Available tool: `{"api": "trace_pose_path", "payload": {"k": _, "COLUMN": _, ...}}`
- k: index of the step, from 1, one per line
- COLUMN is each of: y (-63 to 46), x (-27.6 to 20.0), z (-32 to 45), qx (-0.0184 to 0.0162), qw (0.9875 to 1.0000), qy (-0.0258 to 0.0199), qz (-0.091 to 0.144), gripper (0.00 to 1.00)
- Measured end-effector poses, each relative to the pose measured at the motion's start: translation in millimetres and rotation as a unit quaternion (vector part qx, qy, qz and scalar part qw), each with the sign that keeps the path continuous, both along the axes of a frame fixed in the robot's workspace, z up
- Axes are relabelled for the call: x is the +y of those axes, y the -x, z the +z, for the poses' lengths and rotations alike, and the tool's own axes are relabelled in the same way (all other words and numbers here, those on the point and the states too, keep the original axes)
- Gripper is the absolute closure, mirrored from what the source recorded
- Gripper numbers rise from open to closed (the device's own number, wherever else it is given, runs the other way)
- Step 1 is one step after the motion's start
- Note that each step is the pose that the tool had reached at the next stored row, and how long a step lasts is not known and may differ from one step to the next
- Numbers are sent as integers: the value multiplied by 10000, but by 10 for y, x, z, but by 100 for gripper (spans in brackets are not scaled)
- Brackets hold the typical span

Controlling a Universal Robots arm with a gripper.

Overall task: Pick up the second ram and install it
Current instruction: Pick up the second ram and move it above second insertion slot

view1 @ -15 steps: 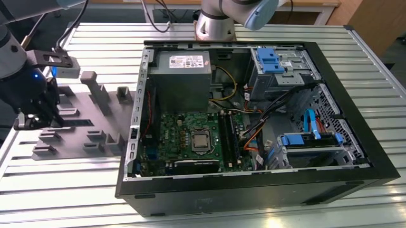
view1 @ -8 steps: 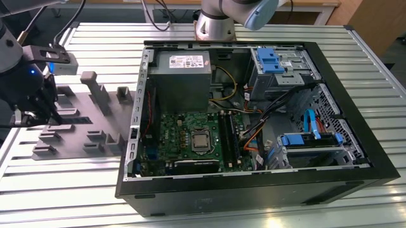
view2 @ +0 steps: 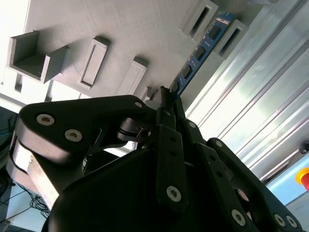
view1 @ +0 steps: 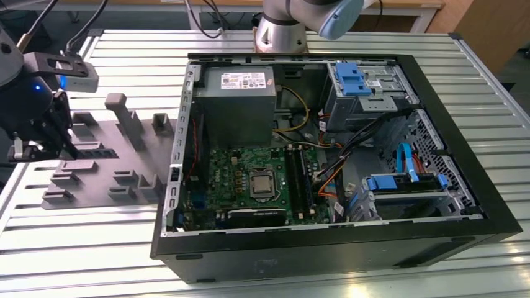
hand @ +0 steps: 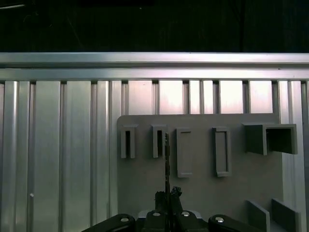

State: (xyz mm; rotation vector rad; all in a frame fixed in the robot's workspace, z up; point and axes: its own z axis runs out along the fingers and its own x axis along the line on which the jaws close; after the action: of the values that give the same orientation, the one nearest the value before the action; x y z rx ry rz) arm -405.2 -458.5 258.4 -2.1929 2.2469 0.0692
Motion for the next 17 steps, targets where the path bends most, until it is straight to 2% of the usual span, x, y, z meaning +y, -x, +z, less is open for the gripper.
{"api": "trace_pose_path", "payload": {"k": 17, "y": 0, "x": 0, "z": 150, "qx": 0, "qw": 10000, "qy": -58, "qz": 0, "gripper": 86}}
